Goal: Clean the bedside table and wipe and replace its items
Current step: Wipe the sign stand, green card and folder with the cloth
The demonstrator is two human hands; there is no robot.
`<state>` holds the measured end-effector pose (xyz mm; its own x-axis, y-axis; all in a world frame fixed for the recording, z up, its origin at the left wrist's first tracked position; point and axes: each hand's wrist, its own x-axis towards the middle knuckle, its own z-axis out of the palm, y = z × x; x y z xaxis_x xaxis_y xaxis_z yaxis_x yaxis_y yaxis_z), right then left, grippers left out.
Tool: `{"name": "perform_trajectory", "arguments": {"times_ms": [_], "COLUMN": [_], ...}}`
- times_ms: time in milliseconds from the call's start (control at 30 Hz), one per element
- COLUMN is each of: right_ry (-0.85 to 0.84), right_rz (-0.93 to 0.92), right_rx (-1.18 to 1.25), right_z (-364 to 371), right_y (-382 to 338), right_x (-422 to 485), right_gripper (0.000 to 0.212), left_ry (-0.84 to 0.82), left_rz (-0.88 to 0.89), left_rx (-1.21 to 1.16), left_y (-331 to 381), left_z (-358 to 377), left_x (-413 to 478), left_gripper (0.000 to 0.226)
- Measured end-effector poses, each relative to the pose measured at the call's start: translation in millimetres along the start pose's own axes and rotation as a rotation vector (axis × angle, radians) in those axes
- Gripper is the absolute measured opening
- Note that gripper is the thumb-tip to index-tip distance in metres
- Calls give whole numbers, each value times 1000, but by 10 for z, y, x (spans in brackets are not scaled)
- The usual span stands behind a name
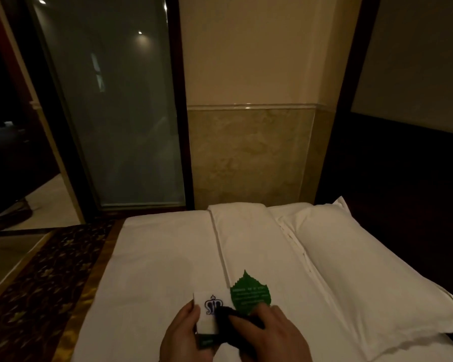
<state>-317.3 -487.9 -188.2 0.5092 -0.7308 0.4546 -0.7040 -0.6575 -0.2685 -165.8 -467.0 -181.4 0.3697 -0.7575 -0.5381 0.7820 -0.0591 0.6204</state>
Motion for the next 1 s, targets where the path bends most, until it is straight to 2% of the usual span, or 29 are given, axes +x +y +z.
{"name": "perform_trajectory", "arguments": {"times_ms": [100, 167, 333, 400, 467, 500, 600, 667, 767, 867, 933, 1000], "right_ry": [-92, -68, 5, 14, -15, -6, 60, 91, 116, 127, 100, 57], "right_rz": [196, 309, 250, 350, 496, 563, 791, 880, 890, 858, 825, 809], "right_rx": [-73, -107, -113, -105, 57, 222, 967, 1295, 1384, 1435, 1409, 1299], "right_z": [-83, -115, -98, -157, -252, -292, -282, -204, -158, -156, -129, -76], "right_y": [271, 373, 369, 514, 676, 721, 613, 488, 385, 347, 261, 136], "right_x": [20, 77, 122, 184, 233, 251, 294, 296, 305, 324, 322, 313], "right_gripper": [56, 54, 47, 41, 30, 22, 15, 17, 24, 24, 24, 23], "left_ry": [1, 28, 61, 53, 52, 50, 98, 119, 133, 57, -70, -184], "left_rz": [-37, -23, 12, 2, -12, -14, -11, 44, 176, 317, 224, -85], "left_rx": [-2, -6, -37, -57, -90, -98, -103, -41, 305, 748, 917, 759], "left_y": [117, 123, 76, 80, 72, 57, -21, -63, -142, -253, -327, -348], "left_z": [-26, -28, 99, 137, 135, 124, 56, 11, -15, -12, 56, 115], "left_x": [74, 117, 153, 175, 183, 179, 201, 260, 383, 465, 425, 320], "left_gripper": [17, 16, 12, 19, 26, 28, 29, 26, 36, 54, 66, 81]}}
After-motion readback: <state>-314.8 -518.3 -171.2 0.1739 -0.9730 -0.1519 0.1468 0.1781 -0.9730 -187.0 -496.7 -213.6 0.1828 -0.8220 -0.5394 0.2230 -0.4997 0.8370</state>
